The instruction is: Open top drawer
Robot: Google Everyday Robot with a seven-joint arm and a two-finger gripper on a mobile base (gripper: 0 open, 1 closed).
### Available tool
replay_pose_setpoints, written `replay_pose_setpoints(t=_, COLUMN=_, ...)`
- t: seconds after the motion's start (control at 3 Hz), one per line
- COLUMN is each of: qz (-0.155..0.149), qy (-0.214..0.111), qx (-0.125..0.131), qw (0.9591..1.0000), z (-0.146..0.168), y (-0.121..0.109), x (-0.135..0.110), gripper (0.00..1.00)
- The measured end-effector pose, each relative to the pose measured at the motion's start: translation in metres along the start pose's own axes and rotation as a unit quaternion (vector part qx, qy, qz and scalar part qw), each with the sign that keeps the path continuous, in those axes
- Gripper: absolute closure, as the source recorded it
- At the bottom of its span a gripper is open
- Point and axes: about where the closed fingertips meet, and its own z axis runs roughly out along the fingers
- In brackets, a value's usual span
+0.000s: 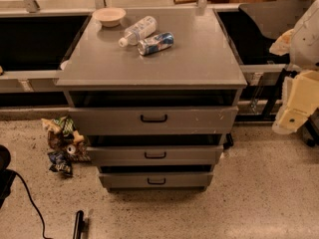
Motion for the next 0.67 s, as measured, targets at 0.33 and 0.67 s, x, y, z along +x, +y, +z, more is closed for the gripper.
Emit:
replay_pose_setpoints(t=0.33, qz=0.000, qy=0.000, qx=0.000, qw=1.0000, z=0.000, y=0.000, x=0.000, gripper=0.00)
replay_pose_setpoints(t=0.67, qz=-0.023, qy=-0.021, qx=0.002, qw=0.9995, z=0.022, y=-0.001, x=-0.008, gripper=0.00)
